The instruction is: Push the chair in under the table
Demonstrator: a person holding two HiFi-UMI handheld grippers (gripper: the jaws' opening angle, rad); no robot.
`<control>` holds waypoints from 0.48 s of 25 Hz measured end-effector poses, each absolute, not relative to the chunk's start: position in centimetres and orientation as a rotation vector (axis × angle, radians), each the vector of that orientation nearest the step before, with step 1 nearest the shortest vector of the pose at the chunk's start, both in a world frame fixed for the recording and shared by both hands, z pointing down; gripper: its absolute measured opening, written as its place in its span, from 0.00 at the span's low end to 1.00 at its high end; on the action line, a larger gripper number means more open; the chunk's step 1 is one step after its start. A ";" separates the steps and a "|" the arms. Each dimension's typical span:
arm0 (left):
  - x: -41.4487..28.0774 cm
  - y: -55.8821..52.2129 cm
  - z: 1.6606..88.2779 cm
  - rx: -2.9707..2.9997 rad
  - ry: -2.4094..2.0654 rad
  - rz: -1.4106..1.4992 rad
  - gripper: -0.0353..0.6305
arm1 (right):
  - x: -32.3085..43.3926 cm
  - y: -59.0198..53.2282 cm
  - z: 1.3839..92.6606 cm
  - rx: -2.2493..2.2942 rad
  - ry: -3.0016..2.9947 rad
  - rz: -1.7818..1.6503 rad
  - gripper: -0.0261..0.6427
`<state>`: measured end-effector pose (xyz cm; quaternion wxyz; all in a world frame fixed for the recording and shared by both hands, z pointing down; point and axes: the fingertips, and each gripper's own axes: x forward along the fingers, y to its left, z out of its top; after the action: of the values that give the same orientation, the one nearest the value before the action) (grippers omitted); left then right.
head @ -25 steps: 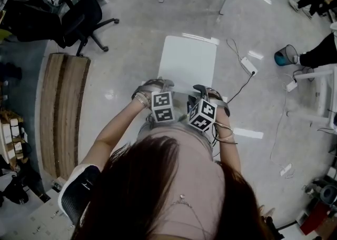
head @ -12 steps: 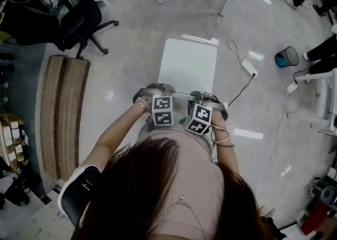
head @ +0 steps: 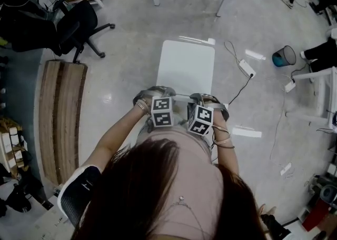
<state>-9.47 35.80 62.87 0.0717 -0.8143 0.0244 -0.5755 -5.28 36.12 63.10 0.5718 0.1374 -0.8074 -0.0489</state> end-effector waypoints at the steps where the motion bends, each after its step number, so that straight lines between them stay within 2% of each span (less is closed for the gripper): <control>1: -9.5 35.5 62.9 -2.447 0.072 -1.726 0.19 | -5.2 35.9 63.2 0.322 -1.889 -0.113 0.19; 12: -9.4 32.4 63.1 -2.443 0.067 -1.696 0.19 | -5.4 32.7 63.4 0.342 -1.883 -0.112 0.20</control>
<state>-9.45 32.41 63.08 0.0833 -0.8184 0.0224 -0.5681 -5.40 32.67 63.37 0.5747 0.1461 -0.8038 -0.0479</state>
